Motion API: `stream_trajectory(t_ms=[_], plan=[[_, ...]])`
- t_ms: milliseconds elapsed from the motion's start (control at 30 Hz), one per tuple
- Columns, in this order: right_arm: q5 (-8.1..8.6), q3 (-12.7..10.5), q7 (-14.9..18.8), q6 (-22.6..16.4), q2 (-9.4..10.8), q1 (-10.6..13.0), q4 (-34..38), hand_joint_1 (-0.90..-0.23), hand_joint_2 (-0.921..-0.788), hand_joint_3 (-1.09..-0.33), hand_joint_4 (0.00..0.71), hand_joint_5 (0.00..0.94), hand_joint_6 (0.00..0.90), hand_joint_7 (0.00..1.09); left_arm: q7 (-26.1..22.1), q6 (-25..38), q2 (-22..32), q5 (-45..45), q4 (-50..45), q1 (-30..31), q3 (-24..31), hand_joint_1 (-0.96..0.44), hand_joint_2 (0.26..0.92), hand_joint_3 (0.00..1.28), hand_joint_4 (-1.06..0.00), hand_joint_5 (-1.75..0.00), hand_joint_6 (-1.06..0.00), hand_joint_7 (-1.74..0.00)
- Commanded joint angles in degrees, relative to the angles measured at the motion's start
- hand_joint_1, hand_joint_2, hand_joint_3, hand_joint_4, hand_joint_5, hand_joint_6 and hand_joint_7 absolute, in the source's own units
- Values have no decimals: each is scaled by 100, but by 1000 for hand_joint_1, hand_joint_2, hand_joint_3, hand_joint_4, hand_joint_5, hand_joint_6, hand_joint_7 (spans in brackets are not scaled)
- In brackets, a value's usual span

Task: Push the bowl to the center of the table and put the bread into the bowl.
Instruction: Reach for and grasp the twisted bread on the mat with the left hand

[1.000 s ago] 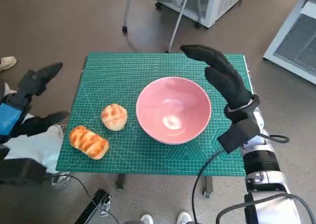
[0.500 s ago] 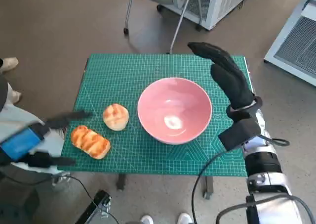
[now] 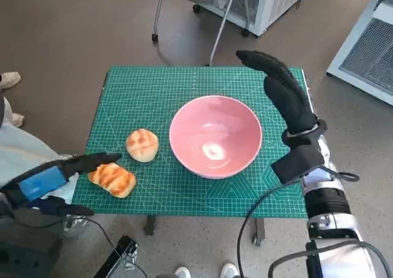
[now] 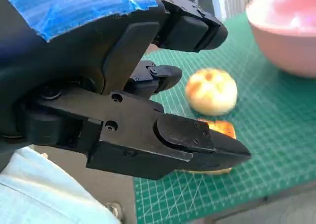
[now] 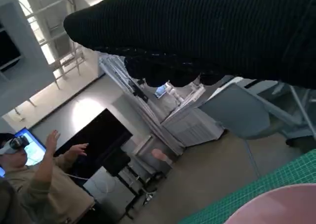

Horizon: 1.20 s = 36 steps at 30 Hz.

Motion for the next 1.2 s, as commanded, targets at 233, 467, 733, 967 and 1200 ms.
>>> stream_trajectory(t_ms=[233, 467, 733, 967, 1200], plan=[[123, 11, 154, 8, 2, 68, 132, -686, -921, -697, 296, 3, -1, 708, 398, -35, -75, 712, 390, -456, -451, 36, 768, 24, -197, -6, -324, -3], [346, -33, 382, -3, 12, 91, 148, -691, -921, -693, 295, 2, -1, 707, 871, -111, -93, 1379, 725, -814, -826, -19, 766, 15, -228, -11, -346, -10], [505, -63, 545, -11, 24, 137, 113, -674, -921, -688, 294, 2, -1, 707, 1336, -137, -121, 2001, 1161, -1232, -1256, -47, 774, 11, -254, -11, -378, -16], [550, -55, 593, -6, 19, 170, 74, -675, -921, -685, 294, 1, -1, 707, 1547, -54, -192, 2339, 1564, -1590, -1594, -23, 792, 12, -263, -6, -385, -10], [551, -59, 570, -16, -3, 200, 30, -674, -921, -681, 294, 1, -1, 701, 1585, 44, -262, 2478, 1829, -1818, -1854, -20, 803, 11, -286, -11, -400, -12]])
